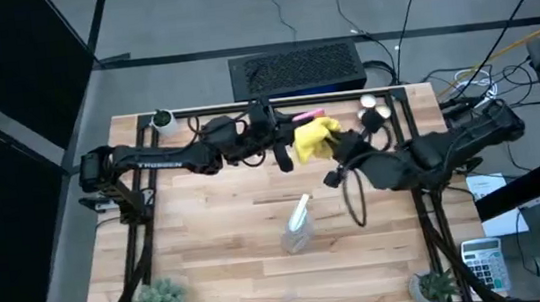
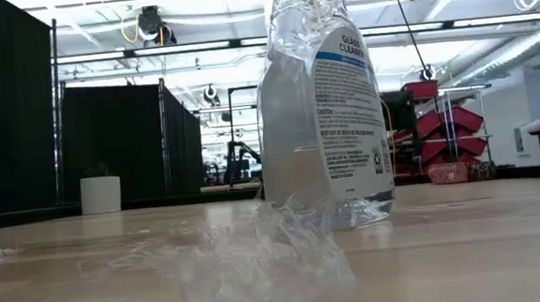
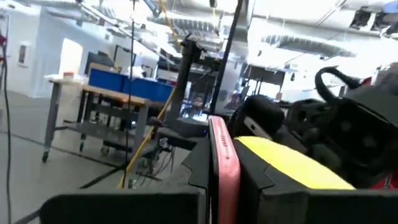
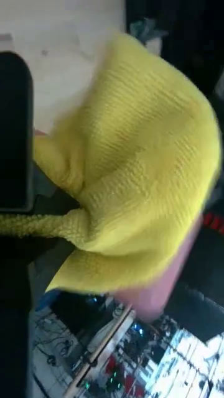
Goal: Apply microfiber cloth
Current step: Wipe the cellphone with a yellow microfiber cloth
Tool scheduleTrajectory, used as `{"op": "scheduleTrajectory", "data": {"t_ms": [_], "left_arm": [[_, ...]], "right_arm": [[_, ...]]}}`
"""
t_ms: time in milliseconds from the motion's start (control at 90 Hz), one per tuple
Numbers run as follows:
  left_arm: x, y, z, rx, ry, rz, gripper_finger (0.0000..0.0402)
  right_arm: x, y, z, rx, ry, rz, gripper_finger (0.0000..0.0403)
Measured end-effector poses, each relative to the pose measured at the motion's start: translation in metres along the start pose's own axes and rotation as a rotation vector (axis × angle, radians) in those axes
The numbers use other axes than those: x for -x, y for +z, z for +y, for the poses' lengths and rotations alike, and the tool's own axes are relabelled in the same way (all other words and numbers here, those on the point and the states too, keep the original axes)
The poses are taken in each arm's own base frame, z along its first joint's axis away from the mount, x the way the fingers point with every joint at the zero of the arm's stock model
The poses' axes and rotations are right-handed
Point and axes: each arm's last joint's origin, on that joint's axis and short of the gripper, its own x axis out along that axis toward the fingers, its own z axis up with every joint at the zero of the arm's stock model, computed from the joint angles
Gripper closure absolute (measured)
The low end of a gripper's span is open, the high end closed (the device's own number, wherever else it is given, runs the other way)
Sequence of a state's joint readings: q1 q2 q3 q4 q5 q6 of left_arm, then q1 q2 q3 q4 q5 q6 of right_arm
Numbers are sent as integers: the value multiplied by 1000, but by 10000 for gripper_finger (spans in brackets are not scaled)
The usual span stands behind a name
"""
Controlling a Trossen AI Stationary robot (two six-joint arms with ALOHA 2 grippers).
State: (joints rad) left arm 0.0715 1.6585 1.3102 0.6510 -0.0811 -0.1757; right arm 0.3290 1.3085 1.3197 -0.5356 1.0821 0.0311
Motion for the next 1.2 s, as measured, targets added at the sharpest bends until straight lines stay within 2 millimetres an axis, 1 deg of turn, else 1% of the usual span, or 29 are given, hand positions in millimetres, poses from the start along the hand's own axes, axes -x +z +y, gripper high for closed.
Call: {"op": "scheduleTrajectory", "data": {"t_ms": [178, 256, 344, 433, 600, 656, 711, 756, 800, 944, 1011, 1111, 1156, 1200], "left_arm": [[0, -1, 1, -7, 1, -2, 388], [0, 0, 1, -6, 0, -12, 388], [0, 0, 1, -2, -4, -17, 388], [0, 2, 0, 5, -7, -30, 388], [0, 3, -1, 12, -26, -27, 388], [0, 3, -1, 12, -28, -21, 388], [0, 3, -1, 12, -28, -20, 388], [0, 2, -1, 11, -26, -19, 388], [0, 1, -1, 8, -23, -10, 388], [0, 0, 1, -4, -14, -5, 388], [0, 3, 4, 5, -11, -28, 388], [1, 7, 4, 28, -16, -48, 388], [1, 8, 4, 26, -20, -51, 388], [1, 10, 5, 26, -24, -58, 388]], "right_arm": [[-12, -21, 22, 56, 2, 117, 399], [-12, -27, 27, 66, 10, 149, 399], [-6, -28, 26, 73, 27, 151, 399], [2, -20, 17, 59, 28, 110, 399], [18, 18, -12, -13, -42, -31, 399], [17, 23, -15, -15, -53, -54, 399], [14, 24, -16, -16, -29, -51, 399], [10, 20, -14, -33, 2, -39, 399], [4, 12, -8, -34, 16, -13, 399], [-12, -28, 21, 12, 30, 96, 399], [-15, -44, 27, 16, 32, 142, 399], [-13, -51, 27, 16, 15, 160, 399], [-10, -48, 26, 22, 16, 151, 399], [-6, -41, 25, 33, 28, 135, 399]]}}
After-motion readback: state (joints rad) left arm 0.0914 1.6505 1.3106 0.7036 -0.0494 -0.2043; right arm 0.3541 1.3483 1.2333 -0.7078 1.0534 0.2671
